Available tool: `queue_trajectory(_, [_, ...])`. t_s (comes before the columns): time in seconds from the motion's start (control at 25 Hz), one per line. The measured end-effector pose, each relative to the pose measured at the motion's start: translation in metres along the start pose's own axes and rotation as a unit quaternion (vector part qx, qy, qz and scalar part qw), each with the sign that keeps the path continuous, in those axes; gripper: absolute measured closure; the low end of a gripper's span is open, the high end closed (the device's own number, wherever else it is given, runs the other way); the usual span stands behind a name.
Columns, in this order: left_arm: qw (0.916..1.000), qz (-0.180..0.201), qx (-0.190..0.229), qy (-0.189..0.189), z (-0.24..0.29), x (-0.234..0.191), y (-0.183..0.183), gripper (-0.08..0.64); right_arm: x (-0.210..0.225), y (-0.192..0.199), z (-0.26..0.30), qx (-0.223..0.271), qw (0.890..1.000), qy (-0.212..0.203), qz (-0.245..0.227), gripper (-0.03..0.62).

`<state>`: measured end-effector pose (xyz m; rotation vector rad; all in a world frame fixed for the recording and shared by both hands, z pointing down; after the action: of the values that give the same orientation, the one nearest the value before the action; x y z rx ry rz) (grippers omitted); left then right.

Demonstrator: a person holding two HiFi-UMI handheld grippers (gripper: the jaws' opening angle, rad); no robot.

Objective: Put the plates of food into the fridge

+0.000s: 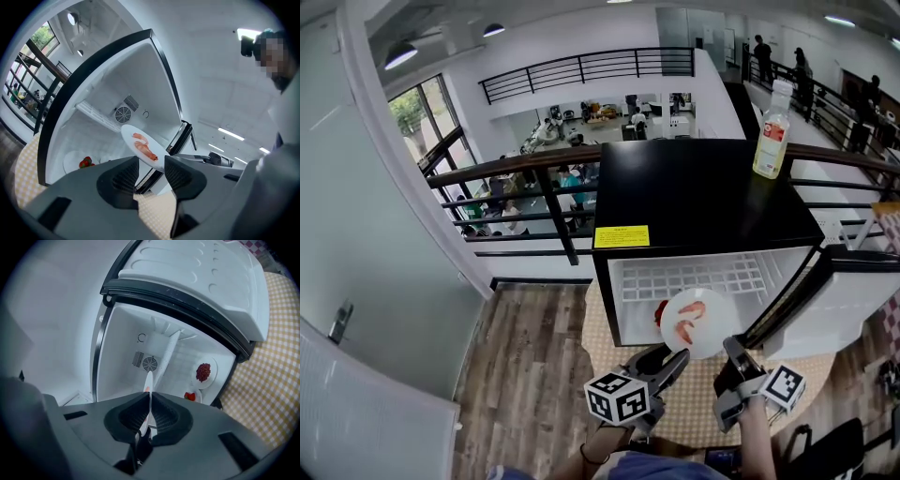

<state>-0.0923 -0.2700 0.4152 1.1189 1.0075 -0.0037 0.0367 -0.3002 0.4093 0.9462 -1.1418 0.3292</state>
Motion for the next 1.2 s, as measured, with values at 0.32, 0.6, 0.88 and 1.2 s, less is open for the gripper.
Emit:
queue_trajectory(0.32, [0.9992, -0.03, 0.019, -0.018, 0.013, -0.03, -0.033, 0.382, -0.01, -0.016, 0.048, 0.002, 0.999, 0.016, -0.041, 0.568])
queue_trajectory(0.6, [0.9975, -0.046, 0.038, -0.038, 0.023, -0.053, -0.058, 0.382, -0.013, -0.022, 0.087, 0.004, 0.999, 0.032, -0.041, 0.568])
queue_trajectory(0.88, [0.9937, -0.076, 0.056, -0.06, 0.03, -0.067, -0.072, 0.382, -0.012, -0.027, 0.114, 0.001, 0.998, 0.045, -0.05, 0.566])
queue_trajectory(1.2, [0.991, -0.098, 0.064, -0.065, 0.036, -0.067, -0.077, 0.379, -0.007, -0.033, 0.129, 0.015, 0.994, 0.073, -0.074, 0.566])
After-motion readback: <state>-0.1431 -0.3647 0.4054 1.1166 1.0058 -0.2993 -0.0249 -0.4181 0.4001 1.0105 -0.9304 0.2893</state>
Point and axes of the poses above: the fingertips, and each gripper's own axes: z forward along the fingers, x to its right, y out of its underside, the point moved 1 cm from there along -z, backward along the fingers, and after that the axes turned 7 degrees about -z, right-handed, at the moved point
